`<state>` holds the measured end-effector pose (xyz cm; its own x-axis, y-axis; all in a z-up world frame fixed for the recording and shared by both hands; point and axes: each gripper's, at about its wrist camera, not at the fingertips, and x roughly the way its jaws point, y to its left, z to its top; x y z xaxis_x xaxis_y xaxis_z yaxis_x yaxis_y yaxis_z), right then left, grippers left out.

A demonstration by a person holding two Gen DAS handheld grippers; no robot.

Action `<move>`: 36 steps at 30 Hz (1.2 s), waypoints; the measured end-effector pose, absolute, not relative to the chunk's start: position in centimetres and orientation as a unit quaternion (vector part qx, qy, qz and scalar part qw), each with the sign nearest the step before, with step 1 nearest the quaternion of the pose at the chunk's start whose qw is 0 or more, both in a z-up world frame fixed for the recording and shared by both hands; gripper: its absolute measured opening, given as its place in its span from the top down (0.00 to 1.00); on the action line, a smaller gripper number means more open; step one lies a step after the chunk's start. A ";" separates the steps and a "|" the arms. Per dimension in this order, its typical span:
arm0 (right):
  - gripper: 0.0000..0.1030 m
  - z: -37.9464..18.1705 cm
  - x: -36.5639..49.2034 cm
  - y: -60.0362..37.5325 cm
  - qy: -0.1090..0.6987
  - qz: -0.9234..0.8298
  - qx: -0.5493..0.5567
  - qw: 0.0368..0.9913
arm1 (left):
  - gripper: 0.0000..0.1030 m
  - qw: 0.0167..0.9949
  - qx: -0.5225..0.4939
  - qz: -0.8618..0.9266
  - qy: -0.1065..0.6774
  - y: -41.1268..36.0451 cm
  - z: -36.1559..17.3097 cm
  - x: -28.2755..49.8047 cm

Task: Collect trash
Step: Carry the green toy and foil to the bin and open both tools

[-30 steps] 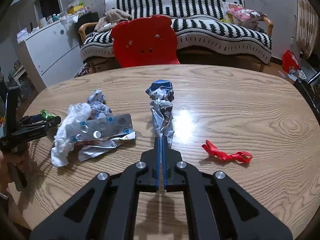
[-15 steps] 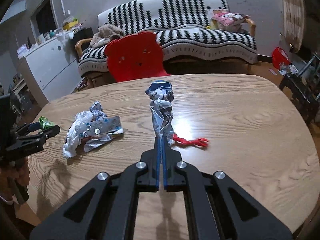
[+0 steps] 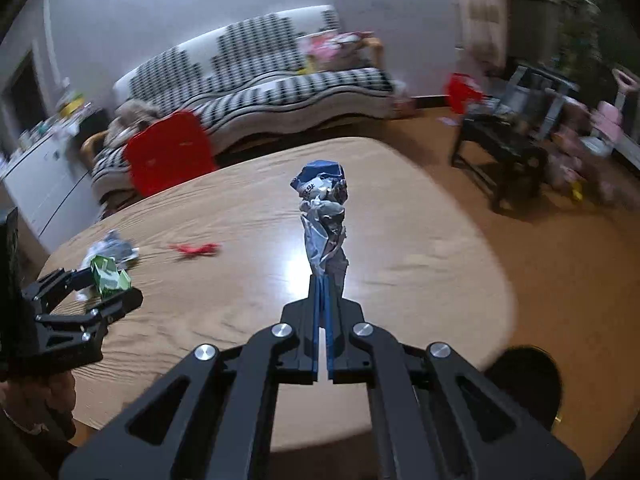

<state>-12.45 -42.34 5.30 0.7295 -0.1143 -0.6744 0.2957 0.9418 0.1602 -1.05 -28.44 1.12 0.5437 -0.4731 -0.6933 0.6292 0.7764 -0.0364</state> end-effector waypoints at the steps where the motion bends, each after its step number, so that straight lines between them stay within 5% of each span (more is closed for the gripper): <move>1: 0.97 5.3 -13.8 -43.8 0.348 -0.123 0.136 0.919 | 0.24 0.866 0.111 -0.330 0.358 -30.1 1.0 -1.9; 16: 0.97 -0.3 -32.7 -59.6 0.357 -0.271 0.222 0.866 | 0.24 0.757 0.184 -0.507 0.369 -52.6 -5.6 -15.8; 32: 0.97 -4.8 -35.6 -63.3 0.405 -0.278 0.264 0.830 | 0.24 0.723 0.193 -0.524 0.406 -58.7 -10.0 -16.8; 36: 0.96 -4.6 -34.7 -63.7 0.408 -0.289 0.258 0.827 | 0.10 0.727 0.178 -0.516 0.416 -59.0 -10.5 -16.2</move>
<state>-34.68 -63.70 -4.65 0.5005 -0.2674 -0.8234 0.6877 0.7006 0.1905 -16.17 -58.98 -10.50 0.1211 -0.6023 -0.7890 0.8991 0.4033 -0.1699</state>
